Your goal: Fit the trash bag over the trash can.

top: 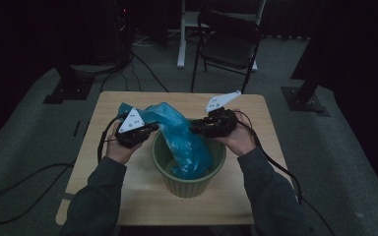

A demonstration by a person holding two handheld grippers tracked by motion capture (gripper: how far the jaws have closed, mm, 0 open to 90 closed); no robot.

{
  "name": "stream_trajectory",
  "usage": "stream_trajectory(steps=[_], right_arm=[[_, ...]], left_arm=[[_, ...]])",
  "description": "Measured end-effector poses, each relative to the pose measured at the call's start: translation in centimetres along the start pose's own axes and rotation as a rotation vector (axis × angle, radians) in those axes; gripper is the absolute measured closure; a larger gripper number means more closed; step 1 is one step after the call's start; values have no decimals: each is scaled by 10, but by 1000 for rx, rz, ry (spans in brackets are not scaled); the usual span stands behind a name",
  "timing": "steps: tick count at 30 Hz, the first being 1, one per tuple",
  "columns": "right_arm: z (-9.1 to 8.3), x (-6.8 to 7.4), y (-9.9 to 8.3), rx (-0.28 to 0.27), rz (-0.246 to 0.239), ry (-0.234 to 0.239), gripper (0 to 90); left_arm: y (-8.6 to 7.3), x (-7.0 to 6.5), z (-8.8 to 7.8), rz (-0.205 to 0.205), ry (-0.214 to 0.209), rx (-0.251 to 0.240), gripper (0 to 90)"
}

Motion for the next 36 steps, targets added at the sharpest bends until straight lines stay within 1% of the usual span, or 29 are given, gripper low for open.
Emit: stream_trajectory(steps=[1, 4, 7, 10, 11, 12, 14, 15, 16, 17, 20, 25, 28, 29, 30, 32, 33, 36], right_arm=[[5, 0, 4, -7, 0, 2, 697], [11, 0, 10, -17, -1, 2, 682], [18, 0, 18, -28, -4, -9, 661], [26, 1, 24, -9, -14, -7, 639], [31, 1, 26, 14, -32, -9, 642], [33, 2, 27, 27, -40, -15, 684], [36, 2, 26, 55, -39, -16, 808], [36, 2, 26, 55, -39, -16, 808], [37, 1, 25, 60, -36, -20, 855], [35, 0, 23, 68, -20, -33, 900], [31, -2, 20, 68, -5, -46, 900], [23, -3, 14, 63, 4, -57, 900], [22, -2, 13, 64, 6, -60, 900], [21, -2, 12, 59, 6, -59, 900], [20, -2, 14, 25, 4, -40, 790], [20, 0, 17, -6, -4, -39, 689], [21, 1, 19, -13, -6, -48, 648], [25, 2, 23, -12, -14, -56, 580]], left_arm=[[0, -1, 0, -1, -1, -2, 900], [1, -2, 1, 5, -4, -1, 900], [2, -3, 1, 9, -6, -4, 900], [2, -5, 2, 14, -9, -6, 900], [2, -5, 1, 15, -8, -7, 900], [2, -5, 1, 15, -9, -8, 900], [2, -5, 1, 17, -6, -9, 900], [2, -5, 1, 17, -6, -9, 900], [1, -4, 0, 15, -2, -10, 900], [1, -4, 0, 15, -2, -11, 900], [-1, -2, -2, 7, 1, -15, 899], [-1, -1, -4, -1, 5, -24, 898], [-1, -1, -4, 1, 7, -26, 898], [0, -2, -4, 8, 5, -22, 898], [0, -3, -3, 13, 4, -21, 898], [2, -5, -3, 21, 2, -21, 898], [3, -6, -2, 21, -2, -24, 897], [5, -8, -1, 29, -6, -23, 897]])
Point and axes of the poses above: each handheld gripper's, and its own axes: z roughly forward along the jaws, y roughly out of its top, x roughly to its left, the point moved 1 cm from there along z, roughly forward along the jaws, and after that the axes turned 12 degrees about -z, right-handed, at the moved point
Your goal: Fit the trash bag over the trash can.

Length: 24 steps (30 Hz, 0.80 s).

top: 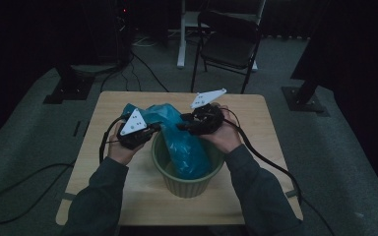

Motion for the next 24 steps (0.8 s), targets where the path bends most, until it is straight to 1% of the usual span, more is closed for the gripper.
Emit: stream_trajectory(steps=[3, 7, 8, 10, 11, 13, 14, 19, 23, 24], right_arm=[[5, 1, 4, 14, -10, -20, 546], [9, 0, 5, 21, -5, -14, 550], [12, 0, 4, 43, -8, -14, 662], [14, 0, 3, 66, -4, 3, 782], [14, 0, 2, 70, -6, 3, 828], [13, 0, 1, 75, -3, 3, 872], [12, 0, 0, 82, -2, -6, 891], [5, 0, -4, 83, 3, -19, 900], [0, 0, -8, 68, 13, -17, 900], [0, 0, -8, 68, 13, -17, 900]], left_arm=[[1, -2, 1, 3, -4, -3, 897], [2, -3, 2, 6, -10, -4, 897], [2, -4, 2, 7, -10, -3, 898], [2, -4, 2, 8, -10, -1, 897], [1, -3, 2, 6, -10, -1, 897], [1, -2, 1, 3, -7, -4, 892], [1, -2, 1, 2, -7, -4, 890], [-3, 2, -2, -10, -1, -4, 888], [-5, 3, -3, -17, 0, -4, 888], [-7, 6, -6, -24, 6, -7, 888]])
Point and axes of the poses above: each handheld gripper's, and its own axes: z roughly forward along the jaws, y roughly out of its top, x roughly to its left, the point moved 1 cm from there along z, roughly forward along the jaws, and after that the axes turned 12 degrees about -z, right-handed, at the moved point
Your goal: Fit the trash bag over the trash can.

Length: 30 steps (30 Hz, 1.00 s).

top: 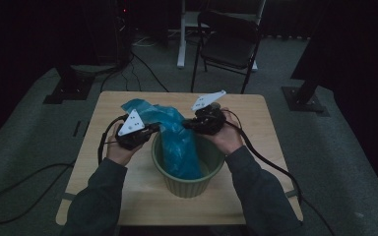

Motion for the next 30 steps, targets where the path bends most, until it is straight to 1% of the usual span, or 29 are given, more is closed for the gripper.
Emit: stream_trajectory(steps=[1, 3, 8, 11, 13, 15, 18, 19, 20, 21, 25, 27, 30], right_arm=[[-5, 1, -5, -12, 2, 1, 900], [-8, 1, -7, -17, 4, -1, 900], [-12, 2, -9, -21, -1, 0, 900], [-17, 4, -11, -22, -9, -3, 900], [-22, 6, -15, -22, -8, -9, 900], [-26, 6, -19, -25, -6, -14, 900], [-30, 6, -24, -26, -2, -16, 900], [-34, 6, -29, -36, 4, -7, 900], [-35, 6, -30, -38, 3, -4, 900], [-35, 6, -32, -39, 0, -6, 900], [-35, 7, -34, -39, -2, 0, 900], [-33, 8, -34, -39, -10, 4, 900], [-32, 9, -34, -39, -16, 11, 900]], left_arm=[[0, 1, -1, -2, 2, 0, 888], [-1, 2, -2, -2, 4, 1, 887], [-2, 3, -4, -6, 9, -4, 882], [-4, 5, -5, -9, 16, 0, 882], [-6, 7, -7, -14, 22, 2, 882], [-9, 8, -9, -28, 24, -4, 882], [-9, 9, -10, -29, 27, -4, 881], [-11, 11, -12, -43, 27, -9, 879], [-11, 12, -12, -48, 25, -13, 872], [-10, 12, -12, -50, 24, -16, 860], [-6, 11, -12, -63, 12, -41, 753], [-3, 10, -12, -66, -6, -57, 692], [3, 8, -10, -69, -2, -66, 639]])
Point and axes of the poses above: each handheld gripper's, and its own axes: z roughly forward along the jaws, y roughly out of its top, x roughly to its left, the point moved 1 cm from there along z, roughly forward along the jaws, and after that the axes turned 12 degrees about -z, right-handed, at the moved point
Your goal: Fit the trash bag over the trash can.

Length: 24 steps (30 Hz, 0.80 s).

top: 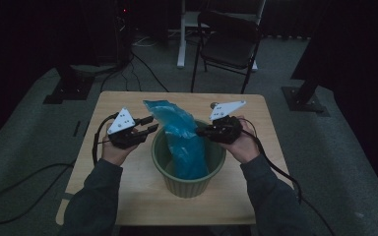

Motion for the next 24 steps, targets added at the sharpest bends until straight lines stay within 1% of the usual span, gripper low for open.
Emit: stream_trajectory(steps=[2, 4, 5, 8, 10, 13, 15, 16, 19, 21, 23, 24], right_arm=[[1, 1, 0, -1, -7, 6, 900], [2, 2, 0, 0, -12, 12, 900], [2, 2, 0, 2, -12, 14, 900], [5, 1, -1, 17, -15, 11, 900], [6, 1, -1, 24, -12, 13, 900], [6, 1, -1, 23, -13, 18, 878], [6, 1, -1, 23, -14, 19, 861], [6, 1, -1, 24, -15, 19, 839], [5, 0, -1, 29, -16, 22, 725], [4, -2, 1, 34, -16, -8, 670], [1, -4, 4, 14, -2, -25, 632], [0, -5, 6, 4, 1, -42, 613]], left_arm=[[3, 0, 3, -5, 0, 4, 637], [6, -2, 7, -1, -6, 12, 655], [7, -3, 9, 6, -6, 12, 690], [9, -8, 15, 30, -21, 31, 846], [9, -13, 18, 49, -30, 42, 899], [9, -17, 18, 71, -33, 50, 900], [10, -18, 17, 75, -33, 46, 900], [10, -18, 17, 77, -33, 46, 900], [11, -18, 16, 78, -33, 42, 900], [11, -19, 16, 80, -33, 43, 900], [11, -19, 16, 81, -34, 42, 900], [11, -20, 16, 82, -35, 42, 900]])
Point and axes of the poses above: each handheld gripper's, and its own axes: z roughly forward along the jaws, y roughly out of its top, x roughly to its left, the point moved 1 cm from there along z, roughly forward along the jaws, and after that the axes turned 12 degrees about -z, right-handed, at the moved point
